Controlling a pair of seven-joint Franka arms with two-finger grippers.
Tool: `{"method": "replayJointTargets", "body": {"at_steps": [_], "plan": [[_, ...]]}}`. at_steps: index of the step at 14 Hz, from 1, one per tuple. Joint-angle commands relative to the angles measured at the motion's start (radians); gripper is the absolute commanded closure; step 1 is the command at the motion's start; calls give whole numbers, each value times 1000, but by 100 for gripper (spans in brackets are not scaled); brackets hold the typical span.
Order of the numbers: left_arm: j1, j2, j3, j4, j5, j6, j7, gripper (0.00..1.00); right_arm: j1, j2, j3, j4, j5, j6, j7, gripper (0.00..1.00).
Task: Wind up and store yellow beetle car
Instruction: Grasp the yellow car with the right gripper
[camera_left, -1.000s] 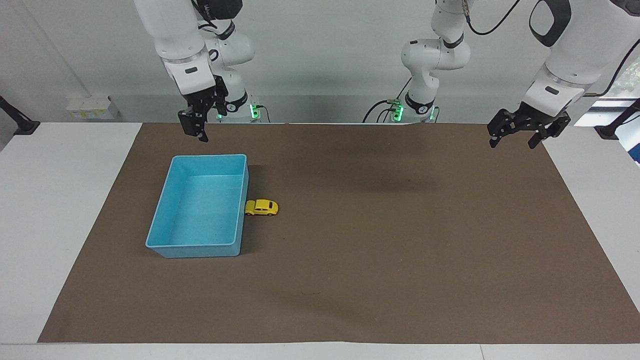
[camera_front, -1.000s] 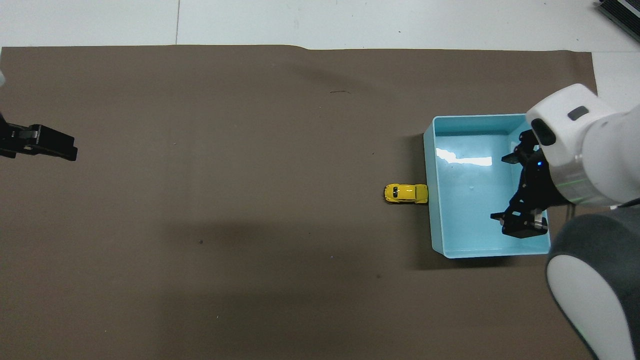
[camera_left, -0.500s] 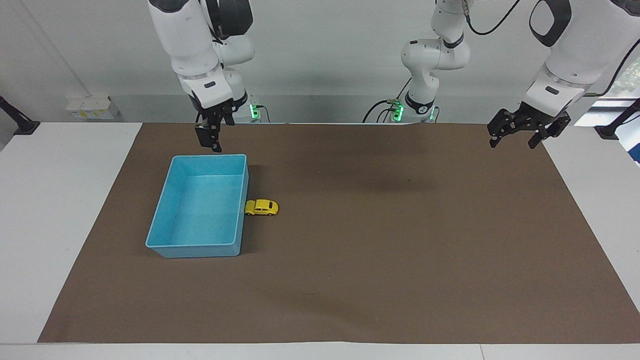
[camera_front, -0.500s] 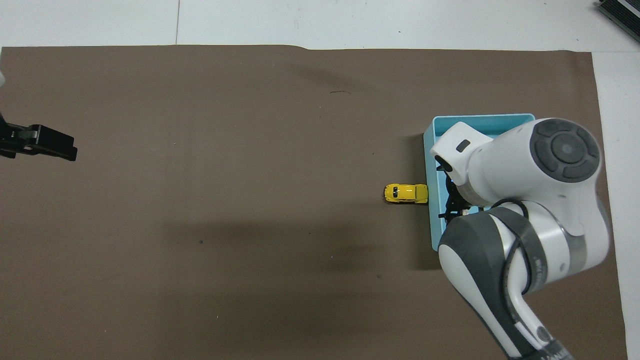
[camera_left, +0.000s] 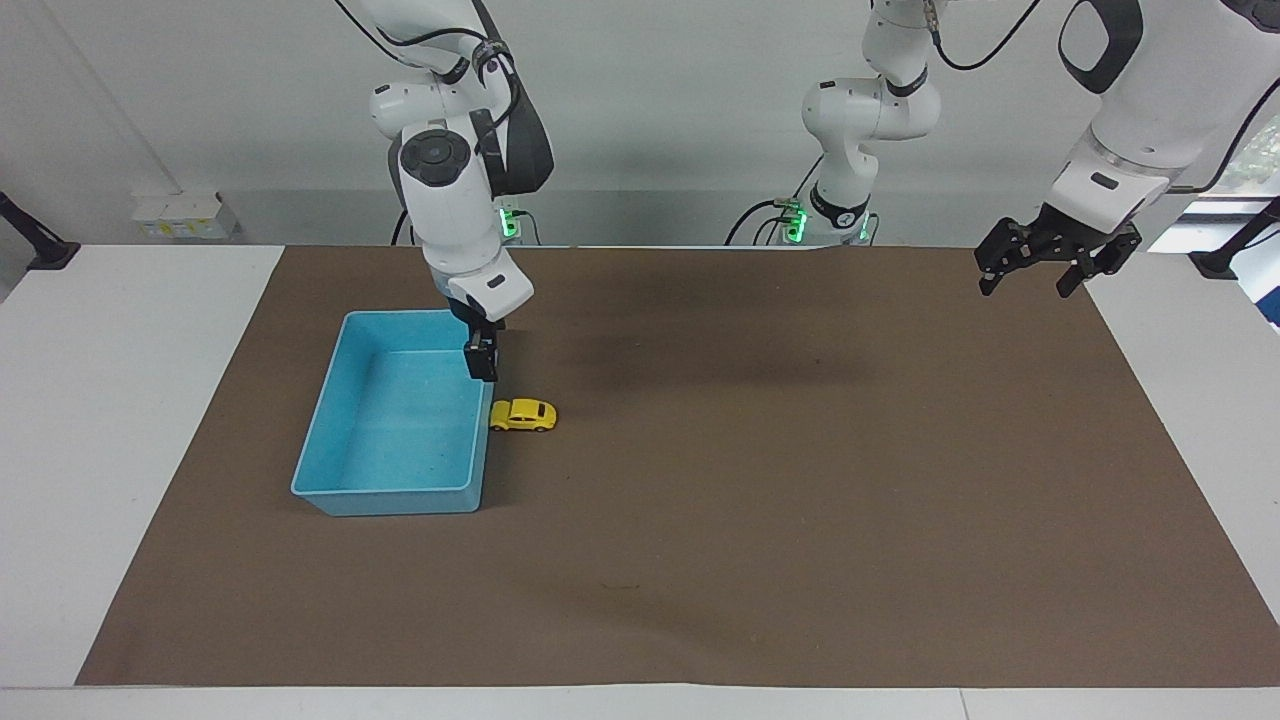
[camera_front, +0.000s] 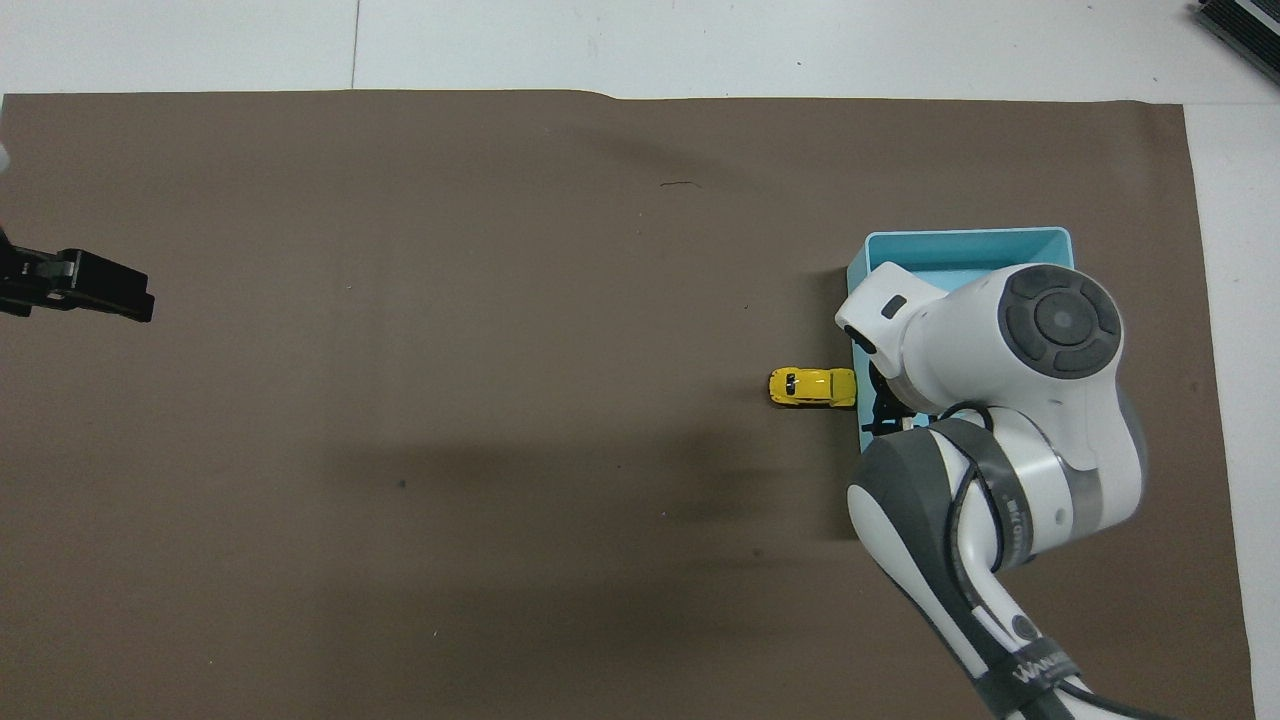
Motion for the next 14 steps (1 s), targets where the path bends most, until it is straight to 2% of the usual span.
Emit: {"method": "replayJointTargets", "body": {"at_steps": [1, 9, 10, 13, 14], "plan": [[13, -9, -7, 4, -15, -18, -2, 0, 1, 32, 0, -63, -18, 116, -18, 0], [13, -9, -7, 4, -15, -18, -2, 0, 42, 158, -2, -63, -32, 248, -1, 0], [13, -9, -7, 4, -15, -18, -2, 0, 43, 170, -2, -65, -33, 253, 0, 8], [14, -9, -7, 4, -15, -18, -2, 0, 44, 176, -2, -60, -33, 253, 11, 54], [14, -9, -7, 4, -15, -18, -2, 0, 44, 176, -2, -60, -33, 248, 28, 85]]}}
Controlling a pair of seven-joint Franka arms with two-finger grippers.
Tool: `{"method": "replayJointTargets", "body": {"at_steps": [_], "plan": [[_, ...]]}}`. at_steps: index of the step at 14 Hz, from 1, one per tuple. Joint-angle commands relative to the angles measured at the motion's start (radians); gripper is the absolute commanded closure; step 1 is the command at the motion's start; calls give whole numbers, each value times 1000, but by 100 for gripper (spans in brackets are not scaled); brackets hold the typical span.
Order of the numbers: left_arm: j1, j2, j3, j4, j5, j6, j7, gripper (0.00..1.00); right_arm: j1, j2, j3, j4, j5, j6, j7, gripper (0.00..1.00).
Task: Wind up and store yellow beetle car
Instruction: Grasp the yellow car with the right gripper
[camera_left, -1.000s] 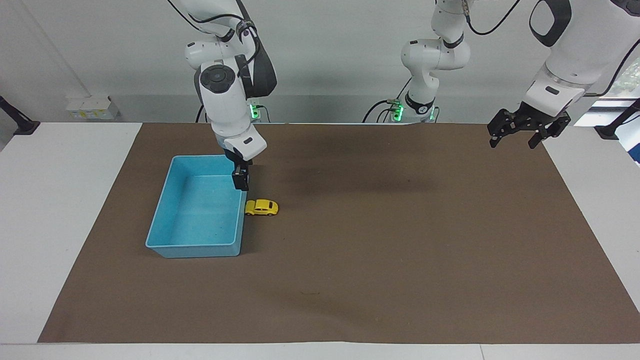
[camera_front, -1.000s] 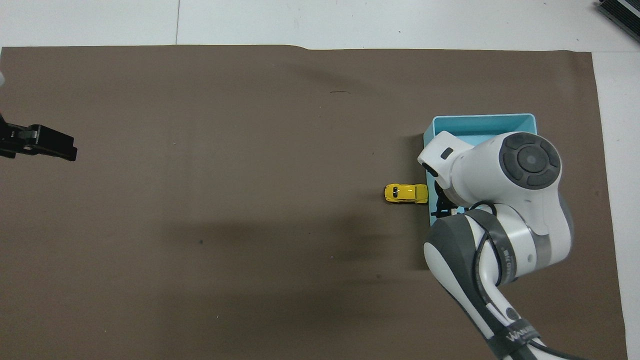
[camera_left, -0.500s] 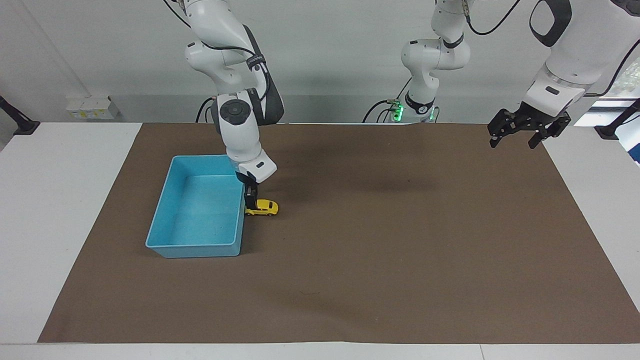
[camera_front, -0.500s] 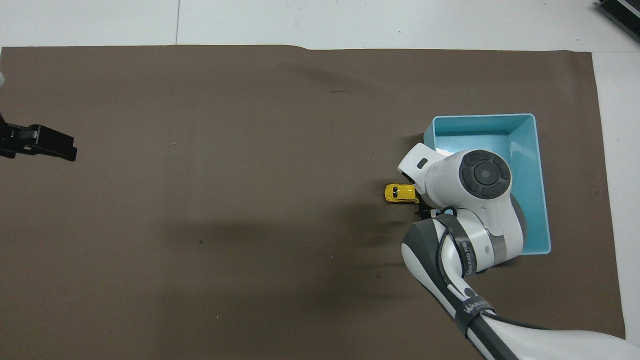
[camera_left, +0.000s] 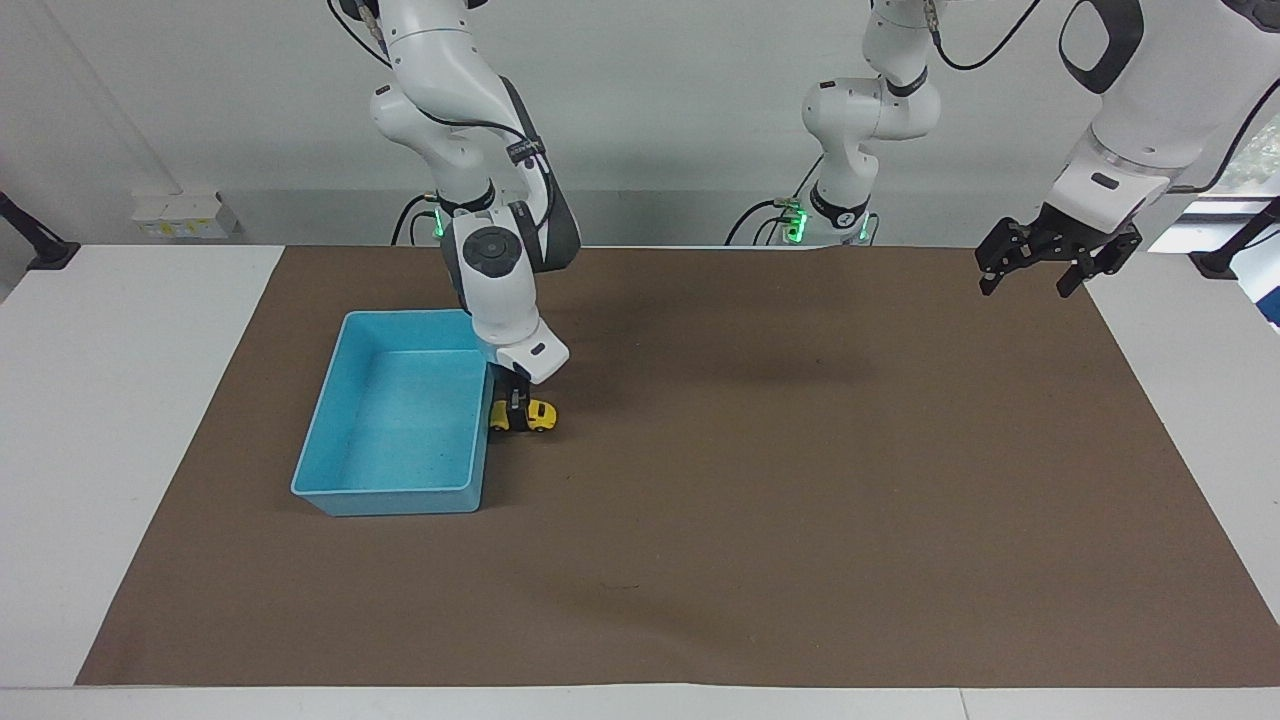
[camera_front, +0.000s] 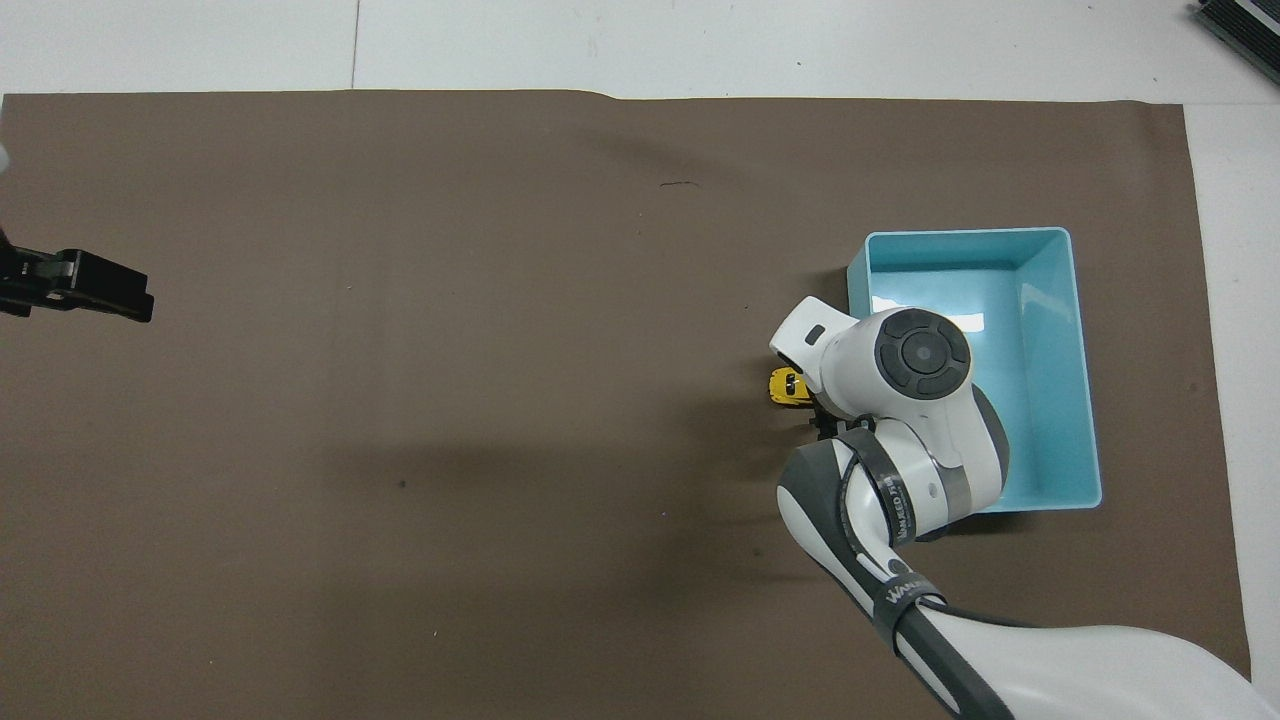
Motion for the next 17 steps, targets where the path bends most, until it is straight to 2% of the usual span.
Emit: {"method": "replayJointTargets", "body": {"at_steps": [1, 5, 9, 12, 14, 17], "plan": [[14, -8, -7, 4, -15, -18, -2, 0, 1, 0, -2, 1, -18, 6, 30, 100], [13, -8, -7, 4, -15, -18, -2, 0, 16, 14, -1, 42, -18, -13, 41, 100], [13, -8, -7, 4, -15, -18, -2, 0, 64, 17, -1, 161, -18, -123, 138, 100], [14, -8, -7, 4, -15, -18, -2, 0, 62, 2, -4, 258, -17, -279, 138, 100], [13, -8, -7, 4, -15, -18, -2, 0, 45, -32, -13, 283, -20, -362, 120, 100], [14, -8, -7, 4, -15, -18, -2, 0, -33, -79, -13, 283, -21, -410, 25, 100]]}}
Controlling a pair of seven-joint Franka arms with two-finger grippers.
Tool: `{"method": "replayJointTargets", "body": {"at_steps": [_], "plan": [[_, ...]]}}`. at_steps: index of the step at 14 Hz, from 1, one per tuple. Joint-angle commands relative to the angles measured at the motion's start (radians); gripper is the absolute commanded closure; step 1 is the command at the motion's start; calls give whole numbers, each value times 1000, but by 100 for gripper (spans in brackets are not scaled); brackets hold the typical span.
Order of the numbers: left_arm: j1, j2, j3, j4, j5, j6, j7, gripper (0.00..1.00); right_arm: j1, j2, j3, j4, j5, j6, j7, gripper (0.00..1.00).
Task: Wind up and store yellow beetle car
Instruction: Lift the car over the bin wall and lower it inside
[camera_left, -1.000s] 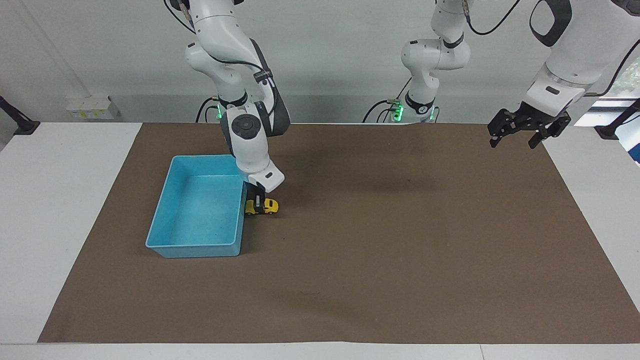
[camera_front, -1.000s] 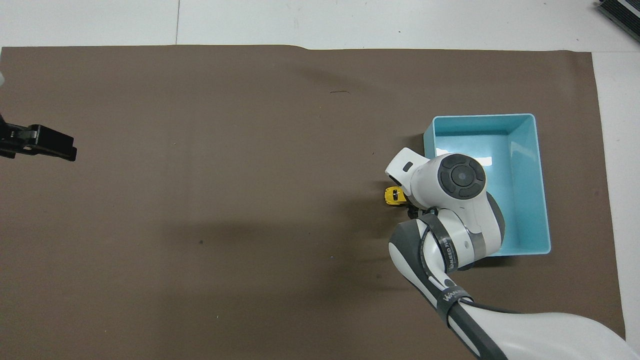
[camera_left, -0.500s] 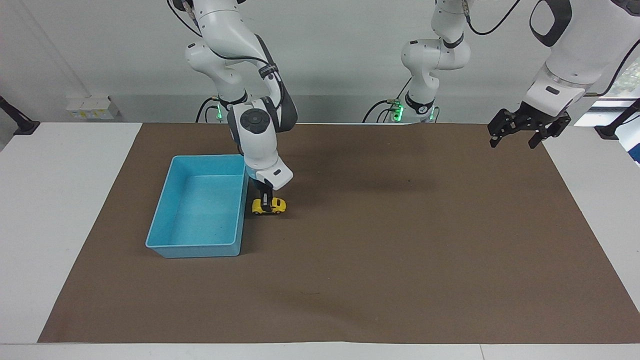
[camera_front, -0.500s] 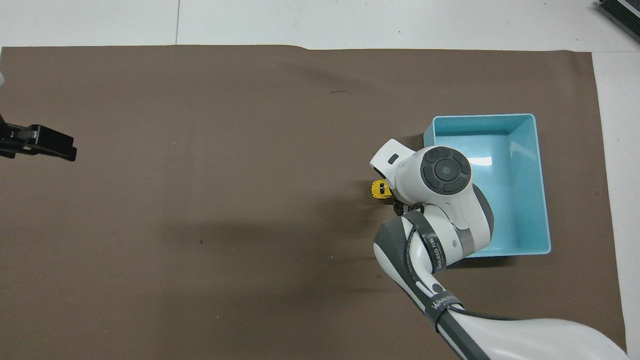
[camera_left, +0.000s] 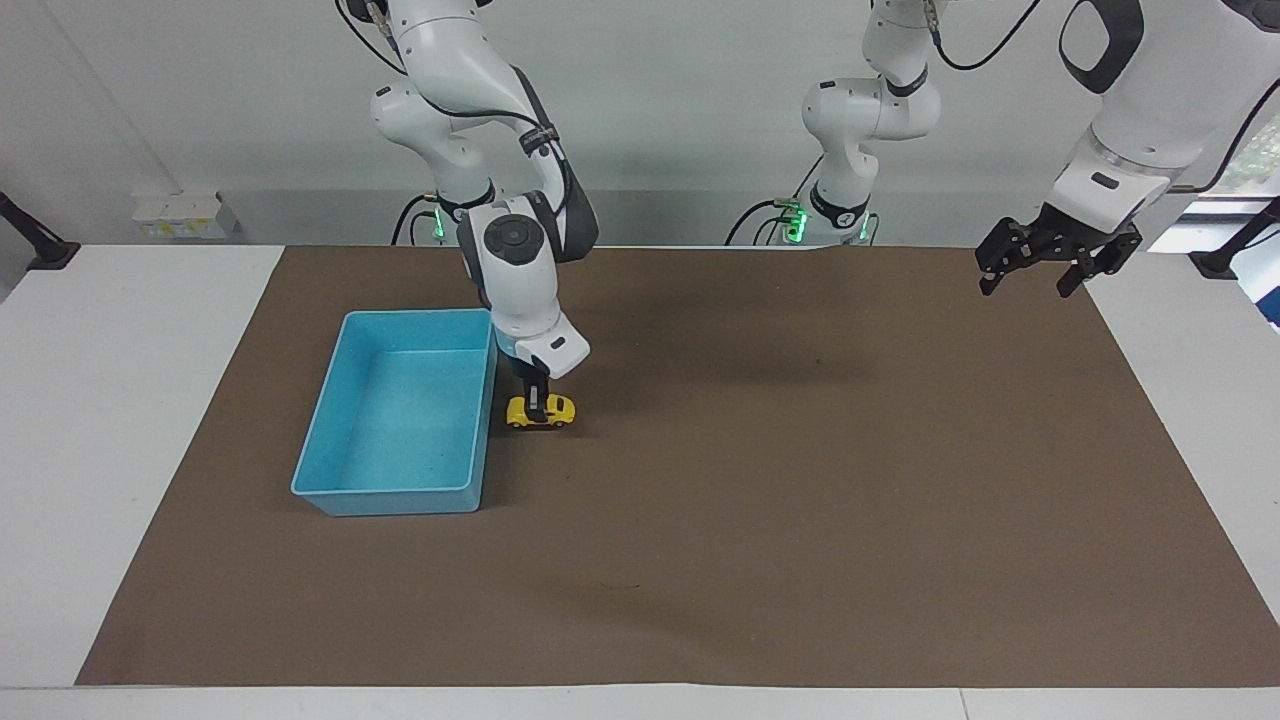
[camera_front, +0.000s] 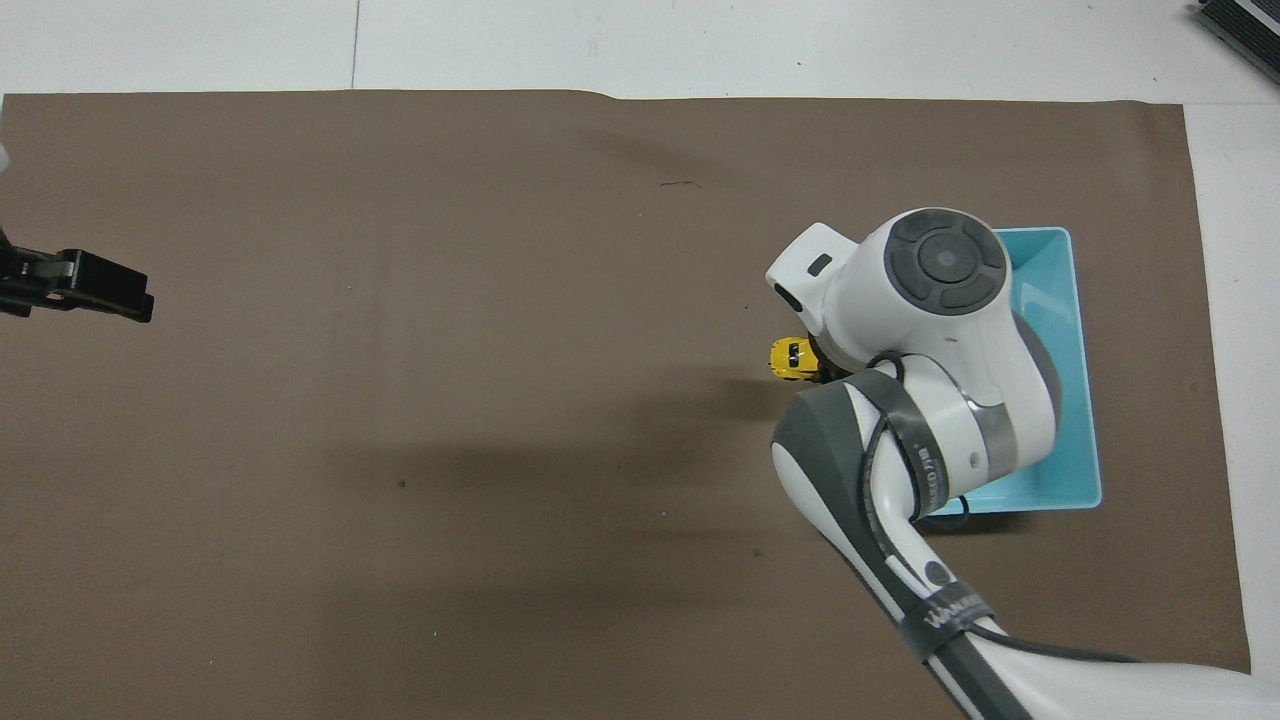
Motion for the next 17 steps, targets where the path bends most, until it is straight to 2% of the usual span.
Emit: {"method": "replayJointTargets", "body": {"at_steps": [1, 5, 8, 10, 17], "plan": [[14, -8, -7, 4, -15, -18, -2, 0, -86, -40, 6, -6, -14, -37, -112, 100], [12, -8, -7, 4, -15, -18, -2, 0, -159, -66, 5, -40, -16, -33, -223, 100], [12, -8, -7, 4, -13, -18, -2, 0, -217, -116, 5, -159, -29, 61, -247, 100], [12, -7, -7, 4, -15, -18, -2, 0, -261, -120, 6, -222, -31, 118, -302, 100], [14, -8, -7, 4, -15, -18, -2, 0, -281, -107, 6, -319, -48, 243, -320, 100]]}}
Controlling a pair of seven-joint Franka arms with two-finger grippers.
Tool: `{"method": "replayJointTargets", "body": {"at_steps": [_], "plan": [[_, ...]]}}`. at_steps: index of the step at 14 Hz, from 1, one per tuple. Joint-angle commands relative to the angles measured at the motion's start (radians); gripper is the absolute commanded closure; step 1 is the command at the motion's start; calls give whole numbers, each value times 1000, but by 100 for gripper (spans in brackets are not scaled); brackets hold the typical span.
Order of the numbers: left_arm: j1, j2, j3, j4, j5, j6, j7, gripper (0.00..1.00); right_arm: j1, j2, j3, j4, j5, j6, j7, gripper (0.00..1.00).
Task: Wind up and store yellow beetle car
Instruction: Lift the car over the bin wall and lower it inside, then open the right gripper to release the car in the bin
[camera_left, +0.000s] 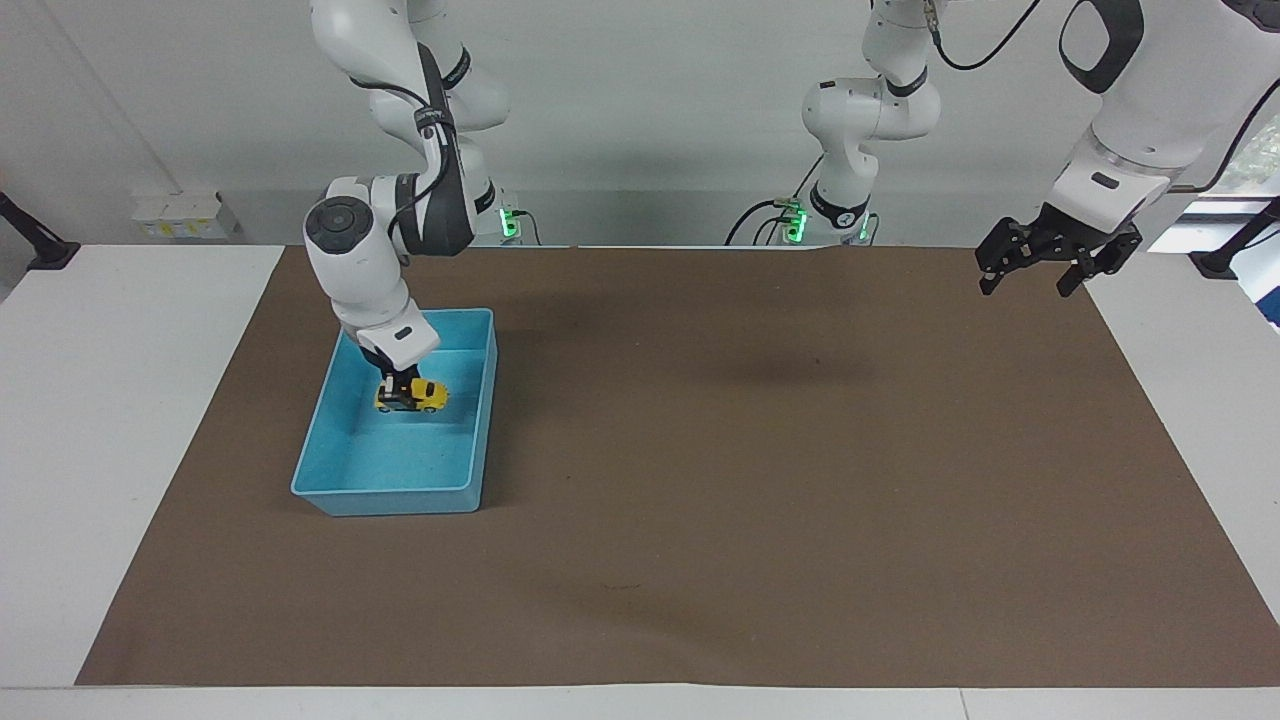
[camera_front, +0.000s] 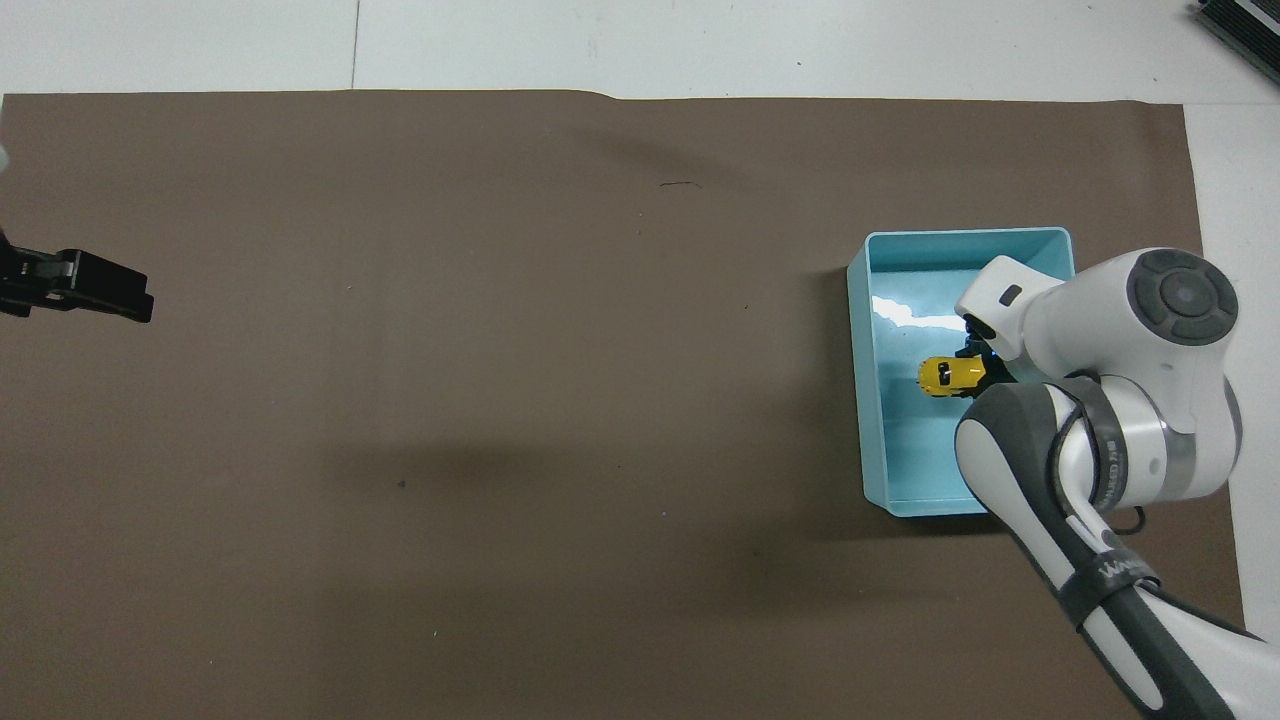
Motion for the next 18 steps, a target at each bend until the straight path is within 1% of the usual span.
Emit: {"method": "replayJointTargets", "body": {"at_steps": [1, 3, 7, 9, 10, 11, 12, 16, 18], "plan": [[14, -8, -7, 4, -15, -18, -2, 0, -15, -22, 10, -59, -15, 65, -20, 100], [14, -7, -7, 4, -15, -18, -2, 0, -16, -16, 10, -88, -15, 107, -20, 100], [14, -8, -7, 4, -15, -18, -2, 0, -16, 17, 10, -91, -15, 131, -18, 100], [14, -8, -7, 4, -15, -18, -2, 0, -16, 17, 10, -96, -15, 136, -15, 100], [12, -8, -7, 4, -15, -18, -2, 0, -15, 17, 10, -96, -15, 136, -11, 86], [14, -8, -7, 4, -15, -18, -2, 0, -15, 18, 10, -96, -15, 136, -6, 45], [14, -8, -7, 4, -15, -18, -2, 0, -15, 23, 10, -90, -15, 132, -4, 0], [12, -8, -7, 4, -15, -18, -2, 0, -10, 29, 12, -36, 5, 109, 20, 0], [14, -8, -7, 4, -15, -18, -2, 0, -1, 27, 15, 28, 7, 31, 77, 0]]}}
